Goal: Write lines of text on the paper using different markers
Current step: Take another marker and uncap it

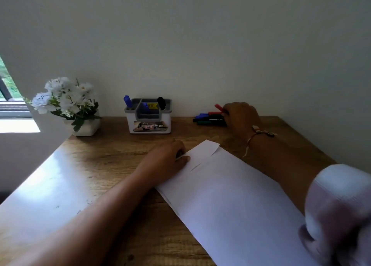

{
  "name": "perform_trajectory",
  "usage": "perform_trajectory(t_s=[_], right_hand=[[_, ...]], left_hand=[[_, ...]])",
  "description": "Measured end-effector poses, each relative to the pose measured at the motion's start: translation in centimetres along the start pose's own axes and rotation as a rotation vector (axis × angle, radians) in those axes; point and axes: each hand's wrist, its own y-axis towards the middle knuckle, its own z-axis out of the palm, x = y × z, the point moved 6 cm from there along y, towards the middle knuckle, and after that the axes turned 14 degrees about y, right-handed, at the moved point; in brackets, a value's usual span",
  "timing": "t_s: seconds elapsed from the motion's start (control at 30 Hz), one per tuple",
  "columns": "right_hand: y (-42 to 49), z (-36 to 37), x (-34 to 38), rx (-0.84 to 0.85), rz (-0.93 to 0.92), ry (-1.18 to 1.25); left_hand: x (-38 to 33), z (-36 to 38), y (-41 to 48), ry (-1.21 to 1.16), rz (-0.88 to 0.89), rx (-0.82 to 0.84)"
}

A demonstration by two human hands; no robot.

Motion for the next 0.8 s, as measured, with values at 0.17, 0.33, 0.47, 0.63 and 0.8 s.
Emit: perform_trajectory(t_s=[0.17,0.33,0.47,0.63,0.8], right_hand=[[-4.2,-3.6,6.4,-0.107,-0.023,0.834],[-9.4,0.7,9.2,0.204,0.411,1.592],[-10.9,2.9,8.4,0.298,0.405,1.547],[-10.9,3.2,8.5,0.268,0.399,1.536],[-11.1,3.1,8.3,0.27,0.292,1.46]], left_hand=[[-0.1,-0.2,-0.1,-0.014,-0.006,0.034],[-0.7,-0.7,-0.6,-0.036,0.034,0.035],[-0.6,-0.7,-0.6,-0.05,0.02,0.053],[-0.1,-1.5,-0.7,-0.209,-0.059,0.019],[-0.4,-2.1,-0.9,-0.232,-0.016,-0.023]])
